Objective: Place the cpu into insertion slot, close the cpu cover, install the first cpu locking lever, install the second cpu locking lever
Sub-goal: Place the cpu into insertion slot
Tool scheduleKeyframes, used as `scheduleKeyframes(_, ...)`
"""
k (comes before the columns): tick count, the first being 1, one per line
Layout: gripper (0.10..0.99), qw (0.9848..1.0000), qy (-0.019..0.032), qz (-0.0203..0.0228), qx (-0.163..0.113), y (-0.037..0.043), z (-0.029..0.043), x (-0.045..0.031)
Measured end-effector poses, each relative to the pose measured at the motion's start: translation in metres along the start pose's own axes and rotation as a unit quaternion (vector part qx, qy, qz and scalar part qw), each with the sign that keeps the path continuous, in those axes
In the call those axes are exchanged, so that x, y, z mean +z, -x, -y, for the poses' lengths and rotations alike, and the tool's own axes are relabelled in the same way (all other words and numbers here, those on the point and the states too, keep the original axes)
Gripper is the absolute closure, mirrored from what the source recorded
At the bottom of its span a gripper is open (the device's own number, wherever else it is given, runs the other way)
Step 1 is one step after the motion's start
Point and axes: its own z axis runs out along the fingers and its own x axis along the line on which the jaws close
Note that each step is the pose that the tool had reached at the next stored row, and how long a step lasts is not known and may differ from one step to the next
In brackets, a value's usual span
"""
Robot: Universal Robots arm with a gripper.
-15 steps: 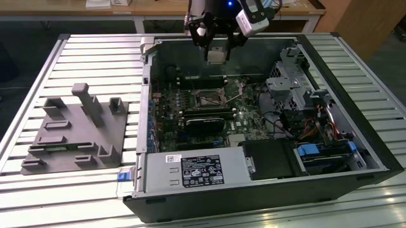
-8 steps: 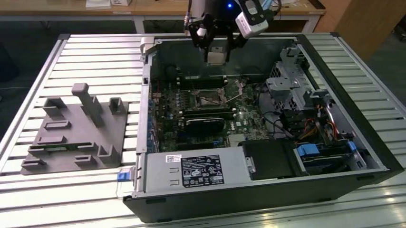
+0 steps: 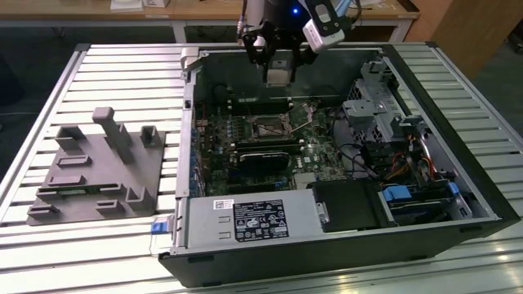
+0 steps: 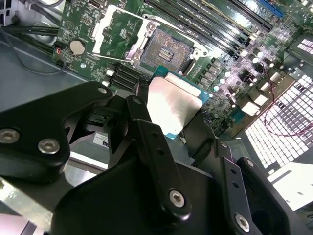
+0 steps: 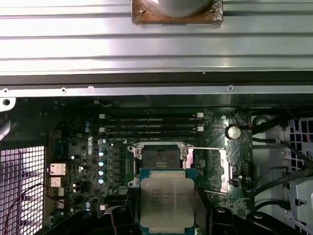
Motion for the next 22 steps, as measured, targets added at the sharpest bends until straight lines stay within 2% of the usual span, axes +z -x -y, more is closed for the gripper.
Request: scheduleKeyframes(22, 0.549, 1.0000, 0.0000, 0.0000, 0.000, 0.0003, 0.0013, 0.0143)
